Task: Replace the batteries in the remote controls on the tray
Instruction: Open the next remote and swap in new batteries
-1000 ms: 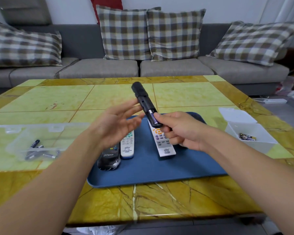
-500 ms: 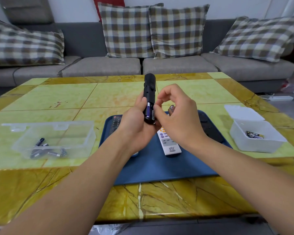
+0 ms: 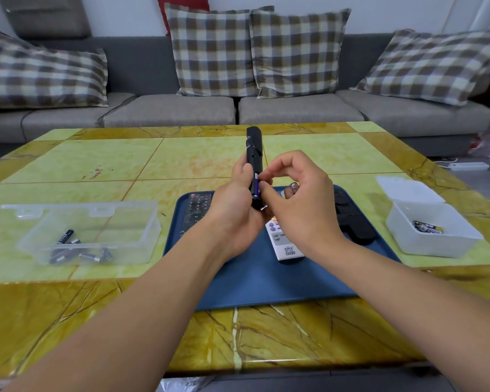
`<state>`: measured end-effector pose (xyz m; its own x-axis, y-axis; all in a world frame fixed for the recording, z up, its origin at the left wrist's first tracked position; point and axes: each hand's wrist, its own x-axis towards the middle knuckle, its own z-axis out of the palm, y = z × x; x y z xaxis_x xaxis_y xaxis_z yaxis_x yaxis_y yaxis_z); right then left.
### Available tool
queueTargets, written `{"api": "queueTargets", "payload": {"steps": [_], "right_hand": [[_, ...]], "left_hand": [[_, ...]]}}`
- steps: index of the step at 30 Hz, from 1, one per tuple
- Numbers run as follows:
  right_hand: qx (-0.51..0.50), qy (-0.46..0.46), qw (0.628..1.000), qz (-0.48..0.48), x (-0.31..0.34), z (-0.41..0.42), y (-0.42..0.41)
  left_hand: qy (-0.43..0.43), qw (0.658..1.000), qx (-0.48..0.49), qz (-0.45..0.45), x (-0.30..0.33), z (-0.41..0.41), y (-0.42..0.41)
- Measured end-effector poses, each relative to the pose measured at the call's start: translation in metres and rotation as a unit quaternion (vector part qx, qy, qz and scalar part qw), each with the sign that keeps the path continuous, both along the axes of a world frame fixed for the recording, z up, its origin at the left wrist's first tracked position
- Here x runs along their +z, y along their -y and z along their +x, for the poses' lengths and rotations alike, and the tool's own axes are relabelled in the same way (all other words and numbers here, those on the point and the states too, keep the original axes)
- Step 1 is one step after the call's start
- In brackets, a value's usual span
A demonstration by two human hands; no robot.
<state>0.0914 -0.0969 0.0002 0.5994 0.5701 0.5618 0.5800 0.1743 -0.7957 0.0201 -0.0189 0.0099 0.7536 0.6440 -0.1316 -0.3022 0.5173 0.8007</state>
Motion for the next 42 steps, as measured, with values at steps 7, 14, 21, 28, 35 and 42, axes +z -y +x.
{"api": "queueTargets", "payload": {"steps": [7, 14, 21, 28, 35, 42], "right_hand": [[0.001, -0.013, 1.000, 0.005, -0.007, -0.006, -0.003], [-0.030, -0.005, 1.000, 0.005, -0.011, -0.002, -0.009], [-0.020, -0.011, 1.000, 0.005, -0.013, 0.000, -0.017], [0.003, -0.027, 1.000, -0.005, -0.014, 0.006, -0.016], [-0.028, -0.211, 0.977, 0.007, -0.013, 0.012, -0.010], [0.070, -0.544, 0.833, -0.067, -0.012, 0.022, -0.004]], "left_hand": [[0.004, 1.000, 0.028, -0.013, 0.006, -0.002, 0.007], [-0.016, 0.999, 0.007, 0.044, -0.001, -0.001, 0.015], [-0.021, 0.998, 0.002, 0.066, -0.001, 0.001, 0.014], [-0.040, 0.996, -0.005, 0.080, -0.002, 0.005, 0.020], [-0.041, 0.997, 0.014, 0.063, -0.007, 0.017, 0.018], [-0.135, 0.977, 0.050, 0.157, -0.013, 0.029, 0.023]]}}
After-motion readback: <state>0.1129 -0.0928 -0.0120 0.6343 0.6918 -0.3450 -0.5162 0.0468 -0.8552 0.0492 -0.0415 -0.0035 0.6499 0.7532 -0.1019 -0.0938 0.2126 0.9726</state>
